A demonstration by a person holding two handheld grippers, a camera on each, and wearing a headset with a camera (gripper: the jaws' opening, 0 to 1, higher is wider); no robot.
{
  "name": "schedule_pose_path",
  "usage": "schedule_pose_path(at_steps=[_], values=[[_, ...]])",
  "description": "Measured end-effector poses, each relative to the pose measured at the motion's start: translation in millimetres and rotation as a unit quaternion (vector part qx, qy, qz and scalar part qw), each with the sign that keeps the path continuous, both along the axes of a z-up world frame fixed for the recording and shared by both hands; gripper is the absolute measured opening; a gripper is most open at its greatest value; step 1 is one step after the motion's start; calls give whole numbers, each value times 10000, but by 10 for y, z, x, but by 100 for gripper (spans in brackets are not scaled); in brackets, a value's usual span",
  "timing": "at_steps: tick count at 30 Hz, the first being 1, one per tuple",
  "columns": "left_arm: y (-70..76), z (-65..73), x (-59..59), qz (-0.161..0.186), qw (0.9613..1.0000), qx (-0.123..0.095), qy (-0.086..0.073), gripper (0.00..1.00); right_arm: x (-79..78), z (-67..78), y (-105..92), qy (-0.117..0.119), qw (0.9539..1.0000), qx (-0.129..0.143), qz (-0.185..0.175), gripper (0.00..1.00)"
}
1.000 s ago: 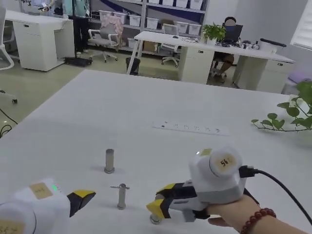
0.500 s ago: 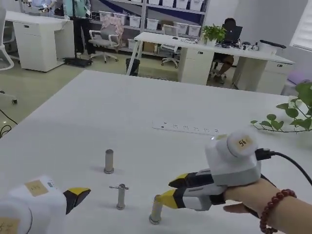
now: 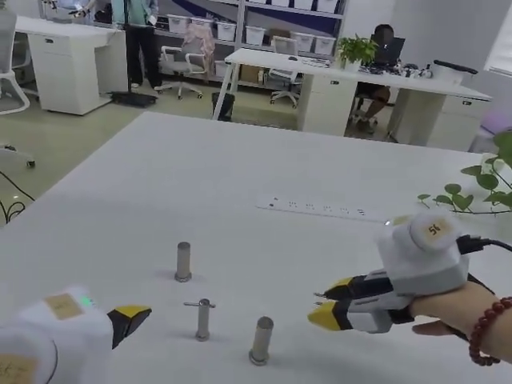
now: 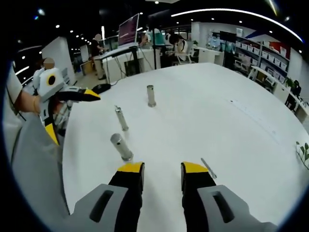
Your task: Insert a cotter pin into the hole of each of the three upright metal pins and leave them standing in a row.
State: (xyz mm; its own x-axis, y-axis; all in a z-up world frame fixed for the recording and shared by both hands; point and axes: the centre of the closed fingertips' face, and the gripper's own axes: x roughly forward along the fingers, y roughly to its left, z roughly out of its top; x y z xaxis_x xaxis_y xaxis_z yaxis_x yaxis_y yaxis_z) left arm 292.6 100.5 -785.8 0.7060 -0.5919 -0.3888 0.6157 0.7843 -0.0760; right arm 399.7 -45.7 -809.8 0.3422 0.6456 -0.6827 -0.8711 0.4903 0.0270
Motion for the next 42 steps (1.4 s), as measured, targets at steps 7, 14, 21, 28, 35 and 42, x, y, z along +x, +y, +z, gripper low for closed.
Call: schedule_pose_path(at_steps=[7, 14, 21, 28, 35, 42], values=[[2, -16, -3, 20, 10000, -5, 1, 91, 210, -98, -230, 30, 9992, -313, -229, 28], [11, -10, -3, 6, 10000, 2, -54, 88, 339, -221, -292, 76, 9985, -482, -254, 22], [22, -16, 3, 10, 10000, 7, -36, 86, 366, -358, -314, 139, 9967, -776, -172, 16], [17, -19, 7, 45, 10000, -15, -4, 85, 373, -460, -351, 215, 9944, -1033, -13, 14], [11, -17, 4, 43, 10000, -12, 8, 84, 406, -519, -379, 273, 9923, -1199, 142, 12], [15, -10, 10, 29, 10000, -3, 11, 83, 428, -530, -372, 346, 9893, -1370, 368, 10]])
